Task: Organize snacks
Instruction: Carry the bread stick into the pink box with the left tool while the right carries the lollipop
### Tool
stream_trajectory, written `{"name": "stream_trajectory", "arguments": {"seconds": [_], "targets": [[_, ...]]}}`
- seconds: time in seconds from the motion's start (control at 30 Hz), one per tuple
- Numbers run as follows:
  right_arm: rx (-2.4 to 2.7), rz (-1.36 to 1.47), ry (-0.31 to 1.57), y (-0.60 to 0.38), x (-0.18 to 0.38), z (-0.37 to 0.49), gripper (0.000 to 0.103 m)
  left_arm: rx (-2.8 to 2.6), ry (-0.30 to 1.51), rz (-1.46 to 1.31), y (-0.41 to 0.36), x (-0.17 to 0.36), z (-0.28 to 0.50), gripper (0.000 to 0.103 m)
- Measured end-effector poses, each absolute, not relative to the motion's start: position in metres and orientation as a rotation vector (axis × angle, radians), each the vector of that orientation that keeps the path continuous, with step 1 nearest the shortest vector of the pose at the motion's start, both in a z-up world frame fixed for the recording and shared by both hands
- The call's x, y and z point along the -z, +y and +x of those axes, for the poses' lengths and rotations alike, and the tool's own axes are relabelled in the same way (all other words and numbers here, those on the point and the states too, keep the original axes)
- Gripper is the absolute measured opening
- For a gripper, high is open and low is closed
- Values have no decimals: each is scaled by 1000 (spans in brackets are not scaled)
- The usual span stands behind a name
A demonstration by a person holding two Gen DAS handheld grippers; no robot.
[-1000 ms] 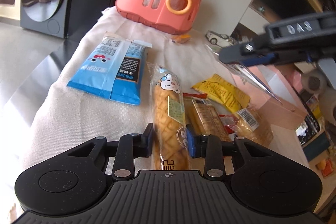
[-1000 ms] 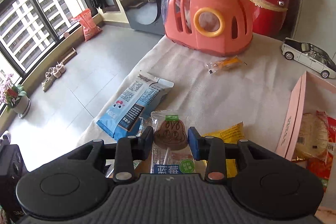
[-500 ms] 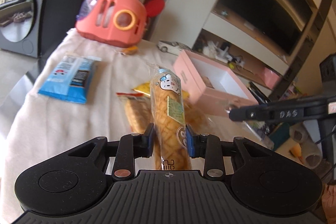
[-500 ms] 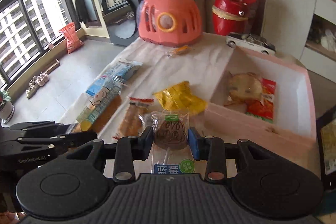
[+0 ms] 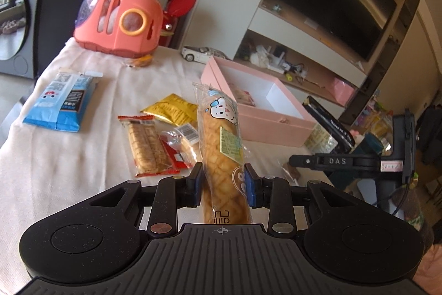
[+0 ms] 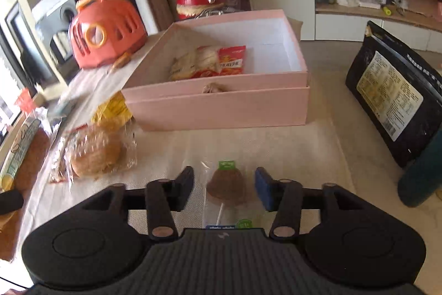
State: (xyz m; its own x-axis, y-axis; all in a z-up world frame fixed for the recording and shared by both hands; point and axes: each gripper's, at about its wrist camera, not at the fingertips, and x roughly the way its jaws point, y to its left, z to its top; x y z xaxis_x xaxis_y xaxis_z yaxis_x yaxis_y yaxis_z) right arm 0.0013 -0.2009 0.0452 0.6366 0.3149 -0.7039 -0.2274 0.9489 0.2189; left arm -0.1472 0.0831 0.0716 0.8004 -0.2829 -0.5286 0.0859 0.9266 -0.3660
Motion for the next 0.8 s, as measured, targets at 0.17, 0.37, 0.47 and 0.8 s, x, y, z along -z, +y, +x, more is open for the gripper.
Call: {"name": "stream_trajectory", "arguments": {"seconds": [0.17, 0.37, 0.47, 0.8], "targets": [[-312, 114, 773, -213, -59, -11, 67, 171, 567, -357, 89, -87, -155, 34], [-246, 133, 703, -236, -73, -17, 69, 137, 549, -386, 94, -95, -154, 35], [-249, 144, 701, -240, -69, -17, 68, 136, 557, -400, 95, -93, -152, 35], [-464, 40, 846, -180, -27, -36, 63, 157, 597, -395, 85, -84, -145, 35]]}}
